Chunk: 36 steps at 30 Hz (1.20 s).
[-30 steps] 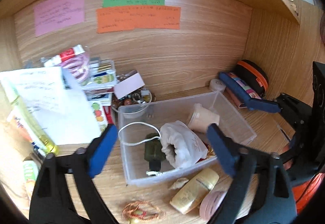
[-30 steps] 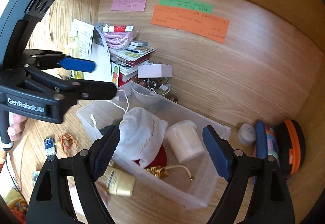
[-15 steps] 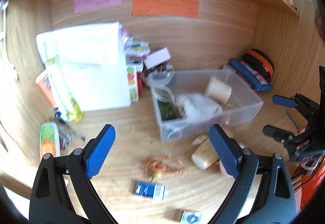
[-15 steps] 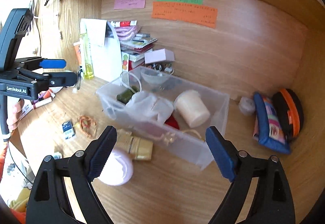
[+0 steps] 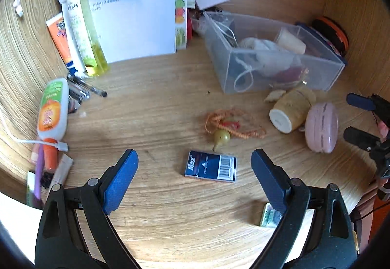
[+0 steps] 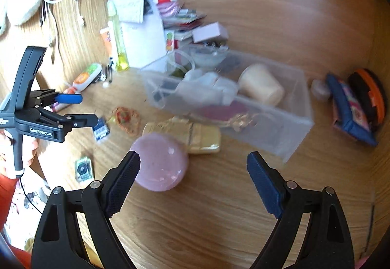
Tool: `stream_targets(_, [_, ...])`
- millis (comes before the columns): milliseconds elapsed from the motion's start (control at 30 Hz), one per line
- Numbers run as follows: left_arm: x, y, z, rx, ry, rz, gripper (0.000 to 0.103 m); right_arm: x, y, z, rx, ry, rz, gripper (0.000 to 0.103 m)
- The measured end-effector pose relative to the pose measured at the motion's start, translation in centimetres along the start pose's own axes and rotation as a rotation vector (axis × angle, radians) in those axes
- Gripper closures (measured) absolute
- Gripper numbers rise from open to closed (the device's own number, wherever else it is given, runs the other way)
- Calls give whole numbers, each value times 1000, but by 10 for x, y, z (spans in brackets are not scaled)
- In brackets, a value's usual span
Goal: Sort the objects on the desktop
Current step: 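Grasp the pink round compact with the right tool while the left tool grasps the blue Max card, then carry the pink compact with the right tool while the left tool carries the blue card to the box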
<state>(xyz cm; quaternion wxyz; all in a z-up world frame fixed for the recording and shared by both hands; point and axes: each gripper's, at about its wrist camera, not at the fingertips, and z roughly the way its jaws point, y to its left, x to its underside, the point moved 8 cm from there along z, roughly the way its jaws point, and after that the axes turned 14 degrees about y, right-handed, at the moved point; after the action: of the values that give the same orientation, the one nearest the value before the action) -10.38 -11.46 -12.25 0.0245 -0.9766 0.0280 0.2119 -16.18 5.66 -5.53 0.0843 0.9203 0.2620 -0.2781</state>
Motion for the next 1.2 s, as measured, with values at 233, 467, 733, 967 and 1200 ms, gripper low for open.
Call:
stream_targets(233, [10,-13,18,13,46,34,9,6,15,35,-40,86,-17,15])
stream_targets(467, [11,-14,24,-14,48,53,19,0,25,49,-38,115,-39,15])
stream_targets(733, [13,-17,21,-4,0,96,38,-1,38,58,-22,131,-80,16])
stream_targets(967, [10,-19,19,3,-25,110,55,1,37,62,-30,133,-67,43])
stream_targets(1200, [8,-20,19,-6,-33,90,56,1,37,58,-22,115,-61,43])
